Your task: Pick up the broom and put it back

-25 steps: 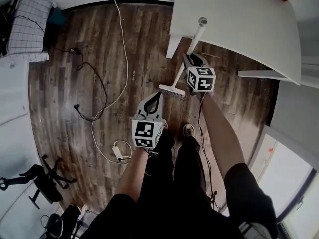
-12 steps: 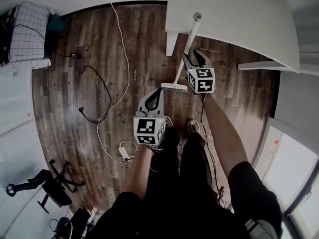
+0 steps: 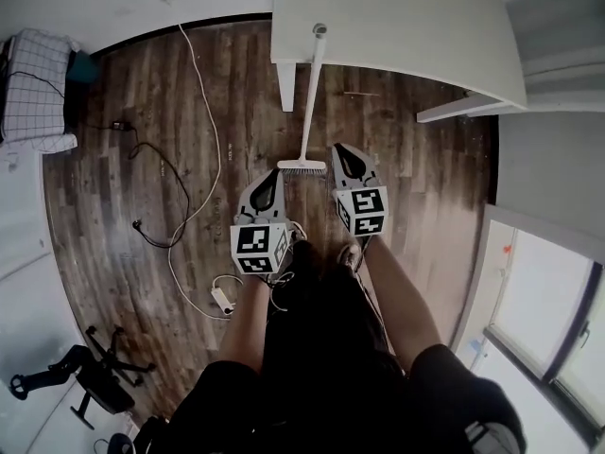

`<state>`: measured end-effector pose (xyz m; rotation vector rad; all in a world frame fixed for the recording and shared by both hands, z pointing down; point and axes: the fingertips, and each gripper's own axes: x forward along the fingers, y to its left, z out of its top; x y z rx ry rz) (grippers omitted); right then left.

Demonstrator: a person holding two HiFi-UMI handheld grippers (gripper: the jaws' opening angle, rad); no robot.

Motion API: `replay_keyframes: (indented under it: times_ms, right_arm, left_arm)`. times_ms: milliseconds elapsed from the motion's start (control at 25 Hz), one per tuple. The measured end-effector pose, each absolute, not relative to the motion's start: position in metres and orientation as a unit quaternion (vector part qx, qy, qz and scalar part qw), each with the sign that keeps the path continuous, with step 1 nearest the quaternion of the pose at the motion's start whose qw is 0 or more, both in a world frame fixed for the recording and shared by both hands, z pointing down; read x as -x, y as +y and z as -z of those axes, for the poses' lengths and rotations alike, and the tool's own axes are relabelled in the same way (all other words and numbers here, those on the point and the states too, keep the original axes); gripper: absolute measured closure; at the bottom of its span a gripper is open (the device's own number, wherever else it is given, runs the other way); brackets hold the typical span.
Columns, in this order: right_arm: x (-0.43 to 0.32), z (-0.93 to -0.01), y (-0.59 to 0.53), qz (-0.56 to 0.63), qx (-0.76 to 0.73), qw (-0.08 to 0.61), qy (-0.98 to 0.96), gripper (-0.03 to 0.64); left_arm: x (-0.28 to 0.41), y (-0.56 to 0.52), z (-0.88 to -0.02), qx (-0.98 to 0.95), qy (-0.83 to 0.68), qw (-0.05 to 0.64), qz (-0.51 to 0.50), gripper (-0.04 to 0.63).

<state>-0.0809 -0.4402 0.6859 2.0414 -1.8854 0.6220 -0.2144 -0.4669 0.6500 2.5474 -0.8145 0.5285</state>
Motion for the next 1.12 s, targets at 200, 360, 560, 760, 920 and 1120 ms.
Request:
replay_keyframes:
  times_ms: [200,360,560,760,920,1120]
  right_arm:
    - [0.097,-0.611,-0.395,-0.160,-0.707,0.127,-0.678,0.595]
    - [0.102,-0.568,-0.363,-0.131,-0.705,0.109,-0.688,0.595]
    - [0.096,-0.525,-0.323,-0.097,-0.721,0.090,-0.680,0.595]
    - [0.095,-0.465,-0.265,-0.053,-0.739,0.064,-0.668,0.595]
    - [0.095,-0.431,-0.215,-0.018,-0.751,0.056,-0.658,0.595]
    - [0.104,-0.397,-0.169,0.004,-0.739,0.052,-0.671,0.595]
  left_arm:
    - [0.200,-0.438,-0.607,-0.927,-0.278,0.178,-0.177,0.595]
    - [0.186,-0.404,-0.579,-0.936,-0.269,0.160,-0.165,0.595]
    - [0.179,-0.365,-0.549,-0.939,-0.272,0.147,-0.150,0.595]
    - [0.182,-0.316,-0.511,-0.943,-0.275,0.133,-0.133,0.595]
    - [0.177,-0.272,-0.483,-0.950,-0.263,0.126,-0.114,0.595]
    - [0.170,-0.212,-0.438,-0.963,-0.232,0.109,-0.084,0.595]
